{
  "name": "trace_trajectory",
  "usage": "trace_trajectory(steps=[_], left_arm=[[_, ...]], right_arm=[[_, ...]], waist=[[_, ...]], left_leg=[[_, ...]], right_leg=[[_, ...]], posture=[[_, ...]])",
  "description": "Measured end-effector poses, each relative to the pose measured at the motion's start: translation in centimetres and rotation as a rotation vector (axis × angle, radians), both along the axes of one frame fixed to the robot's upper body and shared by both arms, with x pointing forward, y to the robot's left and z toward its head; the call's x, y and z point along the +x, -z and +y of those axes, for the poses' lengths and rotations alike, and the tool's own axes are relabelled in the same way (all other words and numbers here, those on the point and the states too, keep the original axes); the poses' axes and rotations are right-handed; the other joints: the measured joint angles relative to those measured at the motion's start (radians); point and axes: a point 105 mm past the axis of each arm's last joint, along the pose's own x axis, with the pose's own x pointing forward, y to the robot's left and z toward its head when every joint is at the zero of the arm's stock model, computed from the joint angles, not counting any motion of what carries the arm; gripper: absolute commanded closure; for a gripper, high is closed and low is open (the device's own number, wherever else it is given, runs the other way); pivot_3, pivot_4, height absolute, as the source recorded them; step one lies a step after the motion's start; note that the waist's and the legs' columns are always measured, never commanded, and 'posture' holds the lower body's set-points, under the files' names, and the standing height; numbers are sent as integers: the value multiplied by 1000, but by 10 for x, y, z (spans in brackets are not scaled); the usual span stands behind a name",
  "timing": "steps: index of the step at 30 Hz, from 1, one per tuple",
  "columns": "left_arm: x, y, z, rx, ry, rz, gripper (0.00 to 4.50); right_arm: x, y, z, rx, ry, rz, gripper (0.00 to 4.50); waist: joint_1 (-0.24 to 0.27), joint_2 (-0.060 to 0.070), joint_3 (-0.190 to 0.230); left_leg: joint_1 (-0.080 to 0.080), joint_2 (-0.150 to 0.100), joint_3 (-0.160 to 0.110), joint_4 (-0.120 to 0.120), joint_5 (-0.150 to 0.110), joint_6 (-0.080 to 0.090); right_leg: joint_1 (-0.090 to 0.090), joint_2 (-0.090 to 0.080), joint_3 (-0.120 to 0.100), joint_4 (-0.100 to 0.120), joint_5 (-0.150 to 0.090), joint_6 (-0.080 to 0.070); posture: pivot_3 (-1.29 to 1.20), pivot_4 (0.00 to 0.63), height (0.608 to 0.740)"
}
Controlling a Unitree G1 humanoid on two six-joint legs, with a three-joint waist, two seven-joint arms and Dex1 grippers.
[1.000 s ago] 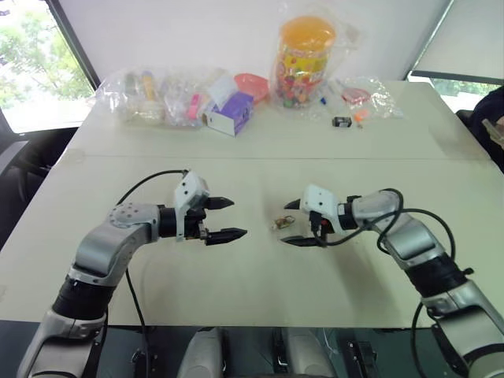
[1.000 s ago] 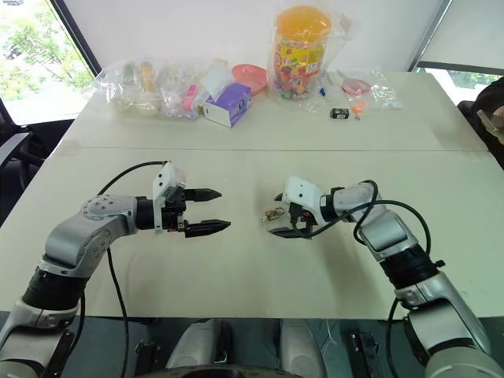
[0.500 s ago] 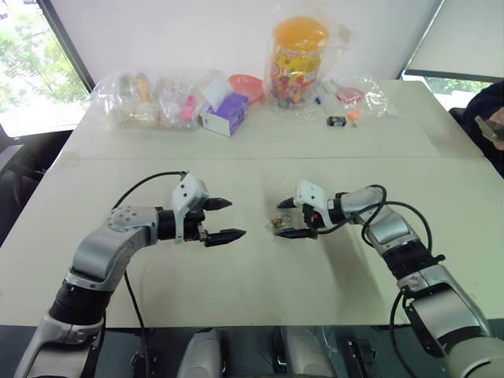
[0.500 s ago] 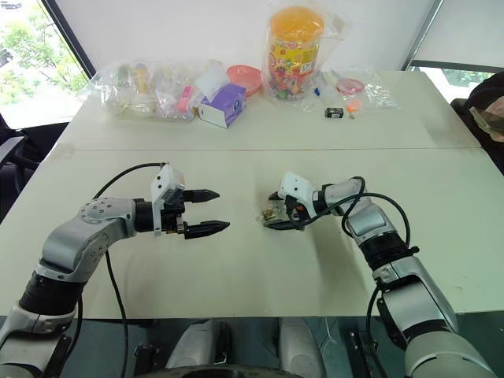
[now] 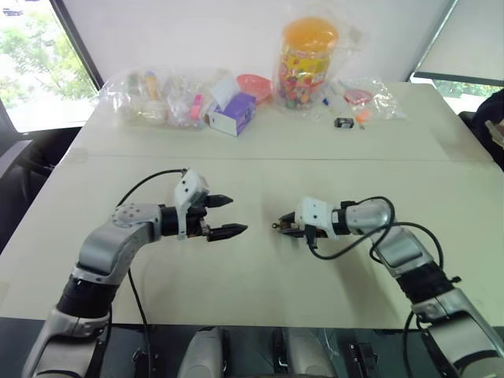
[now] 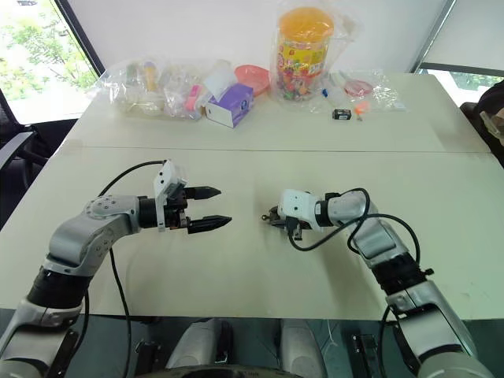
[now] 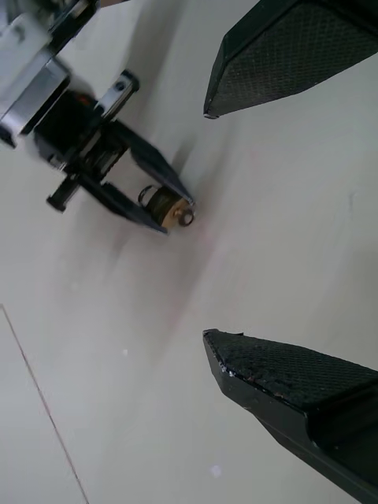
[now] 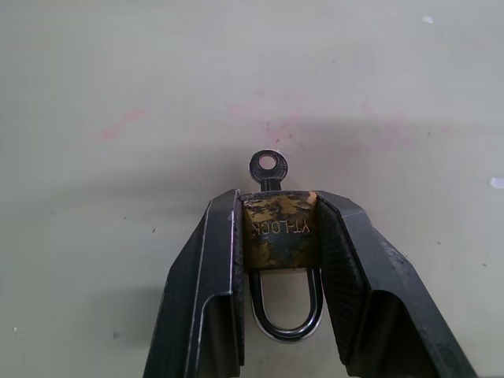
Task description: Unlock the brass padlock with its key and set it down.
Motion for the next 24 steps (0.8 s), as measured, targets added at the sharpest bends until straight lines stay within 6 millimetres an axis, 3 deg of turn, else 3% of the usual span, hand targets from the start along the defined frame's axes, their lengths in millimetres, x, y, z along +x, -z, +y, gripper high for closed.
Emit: trace_trajectory(steps=[2,8,13,16,21,24], left_arm=[[3,-3,-5,-29,11,20,0],[5,-16,-23,-110,103,83,0],[3,-28,-33,-160,183,123,0],[7,-32,-34,-173,194,127,1293],[13,-32,-35,-181,189,131,3938],[13,-33,-39,-190,194,132,3938]], right_arm=[[-2,-9,-4,-52,-3,-111,3755],[-5,-71,7,-61,-49,-483,3755],[-9,-86,16,-55,-73,-573,3755],[-10,-87,17,-68,-78,-585,3755],[-12,-88,19,-80,-90,-597,3755],[-15,-90,22,-78,-102,-604,3755]], waist=[[3,0,0],[-6,0,0],[-12,-1,0],[-14,-1,0],[-16,-1,0],[-16,-1,0]], left_leg=[[-1,0,0,0,0,0],[-1,1,0,0,0,0],[-1,1,0,0,0,0],[-1,1,0,0,0,0],[-1,1,0,0,0,0],[-1,1,0,0,0,0]], right_leg=[[-1,1,0,0,0,0],[-1,3,0,0,0,0],[-1,3,0,0,0,0],[-1,3,0,0,0,0],[-1,3,0,0,0,0],[-1,3,0,0,0,0]], posture=[[0,150,740],[0,150,740],[0,150,740],[0,150,740],[0,150,740],[0,150,740]])
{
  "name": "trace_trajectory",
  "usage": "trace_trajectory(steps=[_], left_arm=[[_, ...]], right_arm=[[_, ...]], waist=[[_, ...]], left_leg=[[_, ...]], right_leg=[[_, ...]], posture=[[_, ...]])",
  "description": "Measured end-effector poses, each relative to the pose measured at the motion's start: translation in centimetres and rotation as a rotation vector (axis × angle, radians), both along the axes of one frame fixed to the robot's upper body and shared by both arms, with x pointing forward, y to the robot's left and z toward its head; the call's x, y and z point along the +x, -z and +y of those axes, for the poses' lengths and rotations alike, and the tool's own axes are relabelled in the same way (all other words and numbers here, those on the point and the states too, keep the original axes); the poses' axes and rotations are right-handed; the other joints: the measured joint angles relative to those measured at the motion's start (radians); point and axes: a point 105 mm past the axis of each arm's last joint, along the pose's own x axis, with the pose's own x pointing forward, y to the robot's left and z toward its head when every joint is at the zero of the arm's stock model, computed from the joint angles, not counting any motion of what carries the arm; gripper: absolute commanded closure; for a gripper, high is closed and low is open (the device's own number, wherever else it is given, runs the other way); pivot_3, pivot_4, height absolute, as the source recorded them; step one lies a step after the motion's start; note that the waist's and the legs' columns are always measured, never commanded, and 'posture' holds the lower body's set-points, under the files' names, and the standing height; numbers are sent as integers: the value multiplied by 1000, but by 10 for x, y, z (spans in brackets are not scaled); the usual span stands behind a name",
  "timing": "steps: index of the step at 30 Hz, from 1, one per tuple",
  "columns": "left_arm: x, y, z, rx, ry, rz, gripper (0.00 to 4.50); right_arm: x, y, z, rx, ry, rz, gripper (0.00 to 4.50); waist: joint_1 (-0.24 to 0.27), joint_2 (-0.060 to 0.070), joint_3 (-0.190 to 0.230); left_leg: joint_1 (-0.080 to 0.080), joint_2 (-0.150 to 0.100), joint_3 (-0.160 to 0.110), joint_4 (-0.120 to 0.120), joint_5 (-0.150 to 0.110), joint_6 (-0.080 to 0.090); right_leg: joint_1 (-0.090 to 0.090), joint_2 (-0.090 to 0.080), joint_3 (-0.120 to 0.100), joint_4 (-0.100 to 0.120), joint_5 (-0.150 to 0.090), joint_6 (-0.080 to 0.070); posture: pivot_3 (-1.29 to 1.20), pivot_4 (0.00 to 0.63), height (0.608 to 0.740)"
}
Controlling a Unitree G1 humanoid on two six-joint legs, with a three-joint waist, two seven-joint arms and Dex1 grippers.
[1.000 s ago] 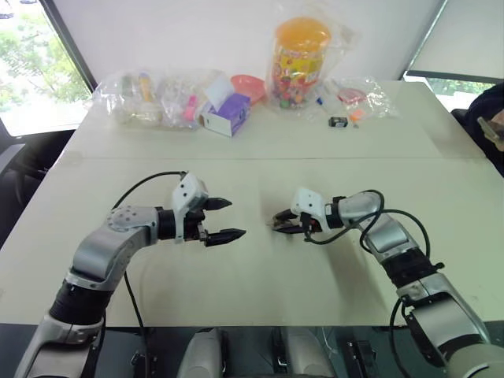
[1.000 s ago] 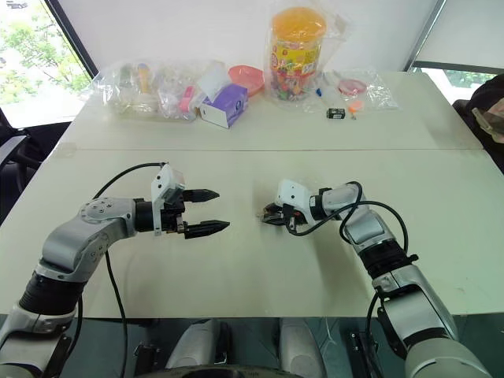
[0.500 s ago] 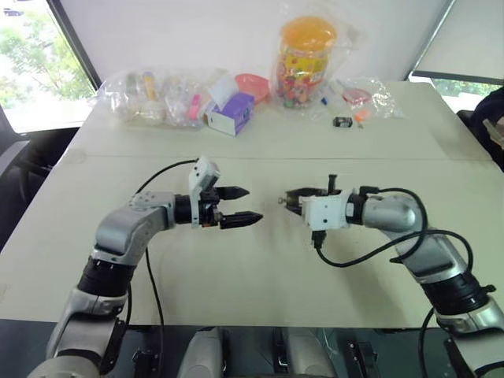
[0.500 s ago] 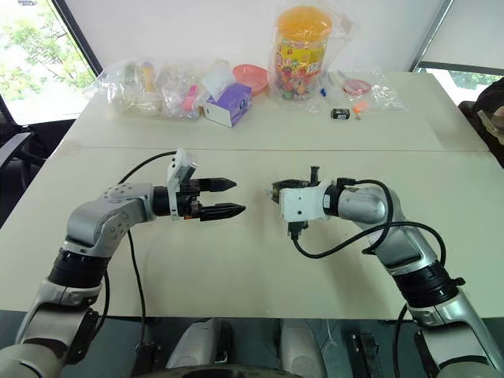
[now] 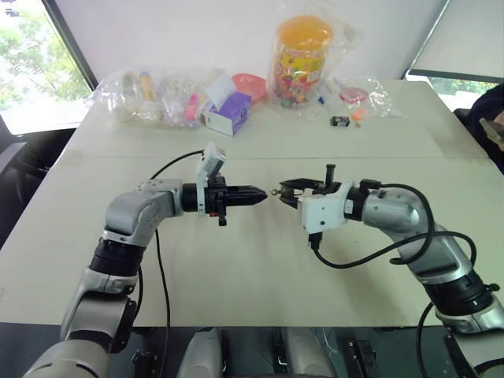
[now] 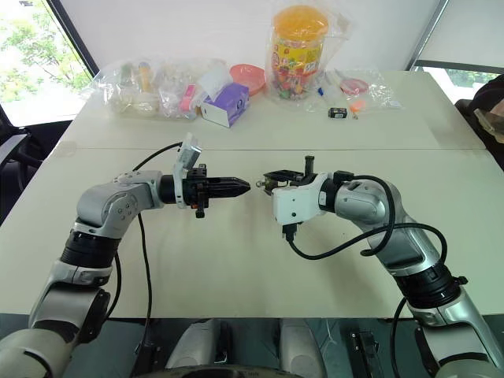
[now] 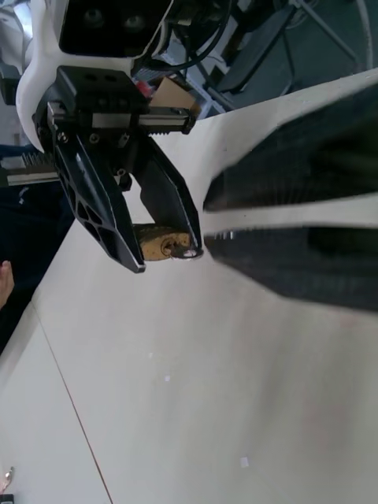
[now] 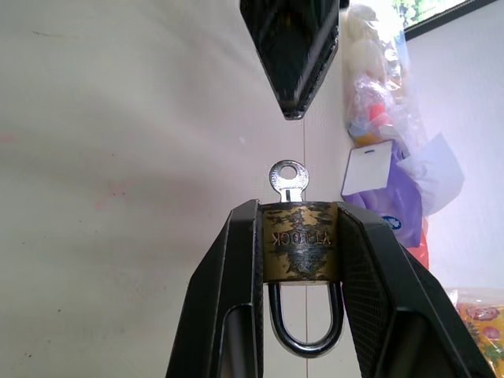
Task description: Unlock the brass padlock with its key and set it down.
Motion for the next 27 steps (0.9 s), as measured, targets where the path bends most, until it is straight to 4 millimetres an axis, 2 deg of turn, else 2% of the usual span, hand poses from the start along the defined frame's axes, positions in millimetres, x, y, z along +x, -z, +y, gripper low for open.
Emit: trace_trajectory(steps=[5,6,8,12,22,25,27], left_arm=[[0,-2,-4,-8,9,-5,3938],[0,-2,-4,-7,9,-4,3715],[0,-2,-4,-8,11,0,3056],[0,-1,-4,-3,4,0,1058],[2,3,-6,-1,1,11,1058],[2,4,-9,-13,7,19,1948],[2,4,-10,-14,10,21,2918]], right_arm=[[-4,-1,4,0,-17,-3,3755],[-3,-1,4,0,-16,0,3755],[-3,-1,4,-1,-9,8,3755],[-4,-2,5,-1,-13,6,3755],[-5,-4,7,1,-14,10,3755],[-6,-7,9,4,-24,1,3755],[-7,-8,10,4,-30,-2,3755]], waist=[[0,0,0],[0,0,0],[0,0,0],[0,0,0],[0,0,0],[0,0,0],[0,0,0]], left_leg=[[0,0,0,0,0,0],[0,0,0,0,0,0],[0,0,0,0,0,0],[0,0,0,0,0,0],[0,0,0,0,0,0],[0,0,0,0,0,0],[0,0,0,0,0,0]], right_leg=[[0,0,0,0,0,0],[0,0,0,0,0,0],[0,0,0,0,0,0],[0,0,0,0,0,0],[0,0,0,0,0,0],[0,0,0,0,0,0],[0,0,0,0,0,0]], posture=[[0,150,740],[0,150,740],[0,150,740],[0,150,740],[0,150,740],[0,150,740],[0,150,740]])
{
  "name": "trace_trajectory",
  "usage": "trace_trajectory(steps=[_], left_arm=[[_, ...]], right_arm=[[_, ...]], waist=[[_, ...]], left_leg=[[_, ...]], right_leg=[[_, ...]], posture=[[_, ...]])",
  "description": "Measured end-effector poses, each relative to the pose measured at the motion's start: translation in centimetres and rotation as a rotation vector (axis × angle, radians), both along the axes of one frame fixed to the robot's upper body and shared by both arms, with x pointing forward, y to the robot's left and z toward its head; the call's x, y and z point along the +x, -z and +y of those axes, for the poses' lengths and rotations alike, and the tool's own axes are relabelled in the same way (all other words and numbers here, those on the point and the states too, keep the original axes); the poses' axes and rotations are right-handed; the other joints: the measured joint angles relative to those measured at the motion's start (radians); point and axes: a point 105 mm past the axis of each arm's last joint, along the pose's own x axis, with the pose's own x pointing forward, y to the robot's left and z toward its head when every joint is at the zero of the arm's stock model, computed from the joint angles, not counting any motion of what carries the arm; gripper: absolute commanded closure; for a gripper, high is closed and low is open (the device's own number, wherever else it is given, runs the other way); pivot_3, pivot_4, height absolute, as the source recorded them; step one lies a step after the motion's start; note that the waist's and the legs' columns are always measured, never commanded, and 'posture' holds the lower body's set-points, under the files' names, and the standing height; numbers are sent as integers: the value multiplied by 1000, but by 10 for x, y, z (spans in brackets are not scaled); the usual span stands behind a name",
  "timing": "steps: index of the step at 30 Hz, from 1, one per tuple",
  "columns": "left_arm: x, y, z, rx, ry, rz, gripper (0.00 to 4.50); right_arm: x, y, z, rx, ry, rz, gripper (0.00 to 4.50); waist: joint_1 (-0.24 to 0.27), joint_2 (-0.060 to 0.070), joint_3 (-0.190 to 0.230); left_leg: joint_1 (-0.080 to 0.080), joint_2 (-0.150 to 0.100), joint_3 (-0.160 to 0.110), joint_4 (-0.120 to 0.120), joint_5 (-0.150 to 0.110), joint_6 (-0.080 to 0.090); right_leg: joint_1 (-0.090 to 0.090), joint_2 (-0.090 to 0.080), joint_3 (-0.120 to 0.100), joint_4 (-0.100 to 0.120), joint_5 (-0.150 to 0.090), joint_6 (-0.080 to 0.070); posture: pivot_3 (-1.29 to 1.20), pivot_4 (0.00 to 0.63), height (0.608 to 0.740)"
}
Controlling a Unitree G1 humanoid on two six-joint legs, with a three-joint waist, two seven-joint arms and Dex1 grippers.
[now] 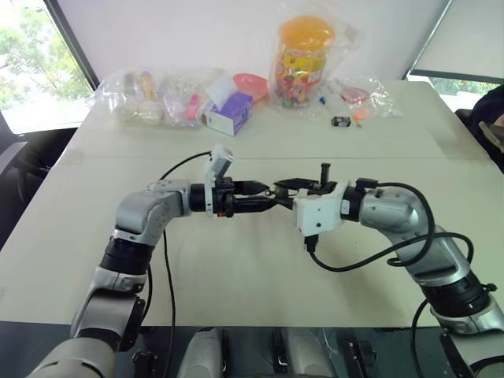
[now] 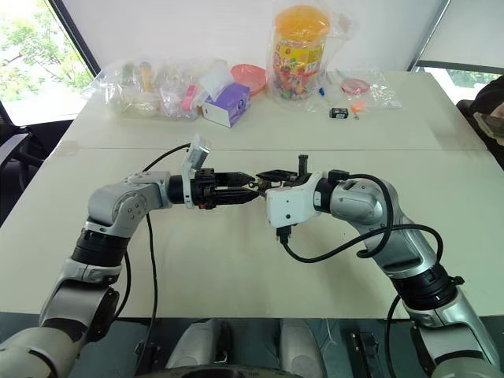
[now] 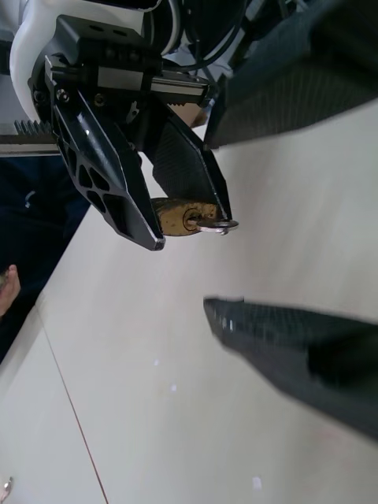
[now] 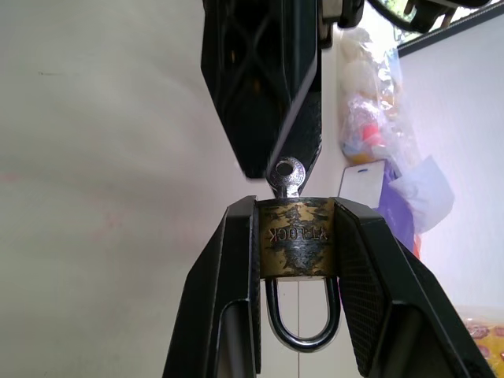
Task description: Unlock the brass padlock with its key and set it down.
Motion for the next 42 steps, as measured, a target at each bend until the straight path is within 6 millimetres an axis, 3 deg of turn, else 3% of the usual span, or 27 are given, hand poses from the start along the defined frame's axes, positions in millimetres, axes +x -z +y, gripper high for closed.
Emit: trace_trajectory(steps=[3,13,17,32,36,40,42], left_arm=[[0,0,-1,1,8,-12,4467],[2,2,-2,27,2,-39,4467],[2,4,-3,77,12,-129,4467],[-8,19,-13,268,103,-791,4467],[-6,21,-12,240,79,-650,4467],[-13,9,-1,65,71,-161,4467],[-18,-6,-1,-16,102,-30,3653]], right_arm=[[2,1,-1,1,14,8,3755],[2,2,-3,-5,18,18,3755],[1,6,-3,-14,21,41,3755],[-6,23,-6,-71,11,182,3755],[-5,23,-7,-72,16,187,3755],[-9,26,-2,-85,-18,197,3755],[-11,29,1,-91,-33,202,3755]], waist=[[1,0,0],[0,0,0],[1,0,0],[1,0,0],[2,0,0],[-3,0,0],[-3,0,0]], left_leg=[[0,0,0,0,0,0],[0,0,0,0,0,0],[0,0,0,0,0,0],[0,0,0,0,0,0],[0,0,0,0,0,0],[0,1,-1,0,0,0],[0,1,-1,0,0,0]], right_leg=[[0,0,0,0,0,0],[0,0,0,0,0,0],[0,0,0,0,0,0],[0,0,0,0,0,0],[0,0,0,0,0,0],[0,1,0,0,0,0],[0,1,0,0,0,0]], posture=[[0,150,740],[0,150,740],[0,150,740],[0,150,740],[0,150,740],[0,150,740],[0,150,740]])
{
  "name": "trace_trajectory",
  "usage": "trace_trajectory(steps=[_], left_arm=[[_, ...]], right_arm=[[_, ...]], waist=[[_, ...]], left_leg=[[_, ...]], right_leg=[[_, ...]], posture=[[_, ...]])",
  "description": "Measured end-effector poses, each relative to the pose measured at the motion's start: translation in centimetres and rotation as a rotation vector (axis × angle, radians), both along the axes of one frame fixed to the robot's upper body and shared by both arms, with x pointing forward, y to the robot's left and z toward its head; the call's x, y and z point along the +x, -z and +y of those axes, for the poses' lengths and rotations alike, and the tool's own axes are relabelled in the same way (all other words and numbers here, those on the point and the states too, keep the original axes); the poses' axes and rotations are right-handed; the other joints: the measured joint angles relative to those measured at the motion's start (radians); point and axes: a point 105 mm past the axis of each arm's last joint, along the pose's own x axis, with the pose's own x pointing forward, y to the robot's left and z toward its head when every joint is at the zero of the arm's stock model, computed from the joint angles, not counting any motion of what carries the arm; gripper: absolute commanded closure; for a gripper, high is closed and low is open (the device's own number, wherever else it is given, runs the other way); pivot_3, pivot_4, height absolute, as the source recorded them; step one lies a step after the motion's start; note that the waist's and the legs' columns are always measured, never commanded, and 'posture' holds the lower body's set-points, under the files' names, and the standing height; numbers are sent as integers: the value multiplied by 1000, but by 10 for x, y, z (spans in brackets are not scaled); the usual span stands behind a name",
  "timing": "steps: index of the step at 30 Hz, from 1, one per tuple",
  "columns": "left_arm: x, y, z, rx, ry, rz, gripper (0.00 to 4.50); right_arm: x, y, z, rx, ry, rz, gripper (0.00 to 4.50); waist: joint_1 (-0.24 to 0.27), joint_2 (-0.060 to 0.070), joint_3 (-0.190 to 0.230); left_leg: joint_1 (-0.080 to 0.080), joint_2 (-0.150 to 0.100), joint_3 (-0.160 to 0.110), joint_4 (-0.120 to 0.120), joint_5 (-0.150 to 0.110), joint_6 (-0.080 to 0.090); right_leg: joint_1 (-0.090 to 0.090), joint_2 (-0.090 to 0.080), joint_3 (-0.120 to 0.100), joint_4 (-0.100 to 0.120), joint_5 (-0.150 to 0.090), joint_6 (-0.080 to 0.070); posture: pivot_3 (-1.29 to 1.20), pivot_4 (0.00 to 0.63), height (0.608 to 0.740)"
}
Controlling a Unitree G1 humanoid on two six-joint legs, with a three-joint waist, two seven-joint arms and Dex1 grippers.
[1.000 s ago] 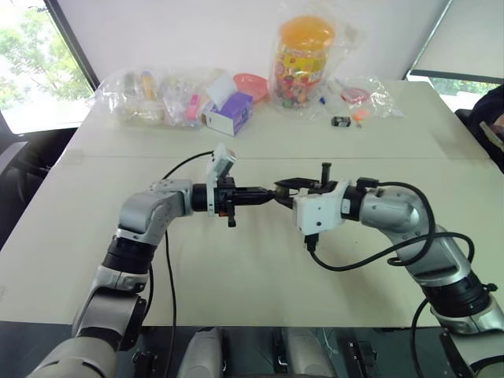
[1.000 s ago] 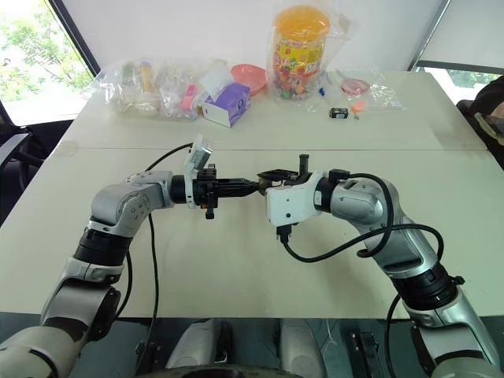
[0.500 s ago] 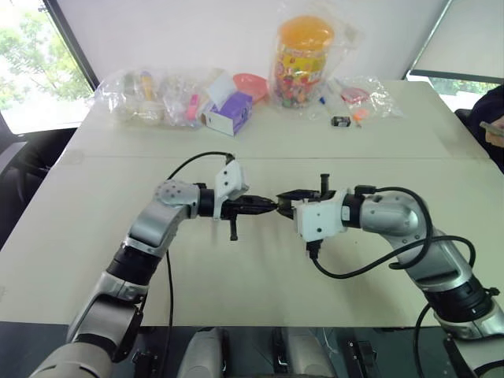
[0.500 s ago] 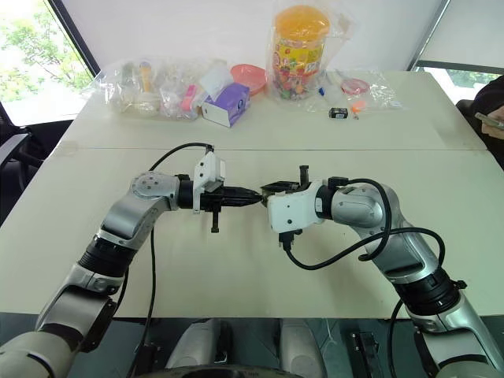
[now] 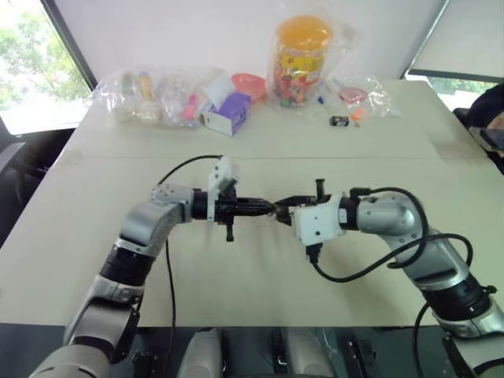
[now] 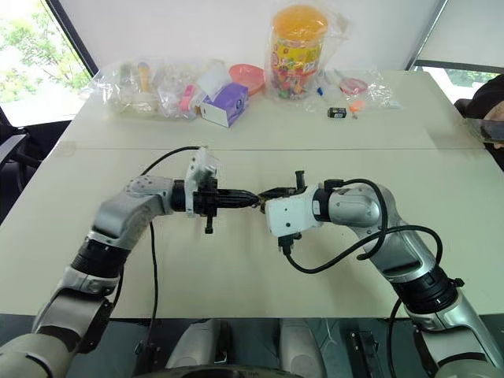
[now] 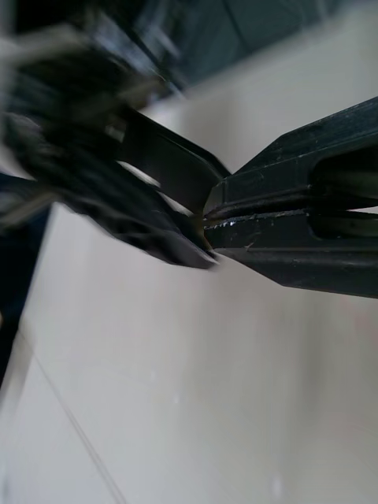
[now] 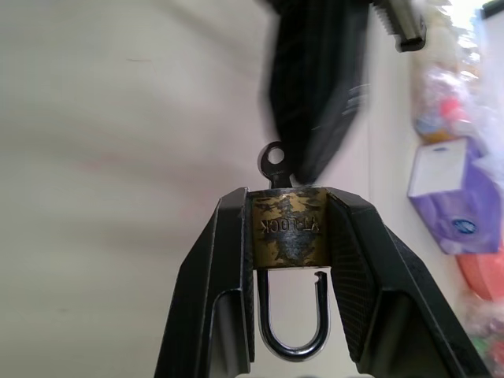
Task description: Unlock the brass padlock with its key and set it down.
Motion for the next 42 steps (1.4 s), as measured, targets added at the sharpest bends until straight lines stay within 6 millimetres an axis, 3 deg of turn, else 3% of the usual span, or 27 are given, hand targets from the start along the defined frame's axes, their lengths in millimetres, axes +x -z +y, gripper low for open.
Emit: trace_trajectory(steps=[3,5,10,18,29,32,36,37,42], left_arm=[[-4,-20,4,-88,34,145,2193],[-5,-21,5,-94,29,188,1283],[-10,2,0,-4,13,179,1283],[4,24,2,70,-89,114,1283],[12,29,-12,-13,-136,200,1283],[13,29,-12,-20,-140,205,2065],[10,28,-12,-25,-124,207,4036],[10,27,-11,-28,-118,208,4256],[9,27,-8,-19,-109,212,4257]], right_arm=[[-1,0,1,1,-8,1,3755],[-1,0,2,3,-10,1,3755],[0,-1,2,-1,-11,-2,3755],[2,-6,4,5,-14,-18,3755],[2,-7,4,14,-12,-23,3755],[2,-7,4,15,-12,-24,3755],[3,-8,4,24,-3,-32,3755],[3,-9,4,29,-7,-34,3755],[2,-9,5,32,-18,-34,3755]], waist=[[0,0,0],[1,0,0],[2,0,0],[3,0,0],[3,0,0],[3,0,0],[3,0,0],[3,0,0],[3,0,0]], left_leg=[[0,-1,0,0,0,0],[0,-1,0,0,0,0],[0,-1,0,0,0,-1],[0,-1,0,0,0,-1],[0,-1,0,0,0,-1],[0,-1,0,0,0,-1],[0,-1,0,0,0,-1],[0,-1,0,0,0,-1],[0,-1,0,0,0,-1]], right_leg=[[0,-1,0,0,0,0],[0,-1,0,0,0,0],[0,-1,0,0,0,0],[0,-1,0,0,0,0],[0,-1,0,0,0,0],[0,-1,0,0,0,0],[0,-1,0,0,0,0],[0,-1,0,0,0,0],[0,-1,0,0,0,0]], posture=[[0,150,740],[0,150,740],[0,150,740],[0,150,740],[0,150,740],[0,150,740],[0,150,740],[0,150,740],[0,150,740]])
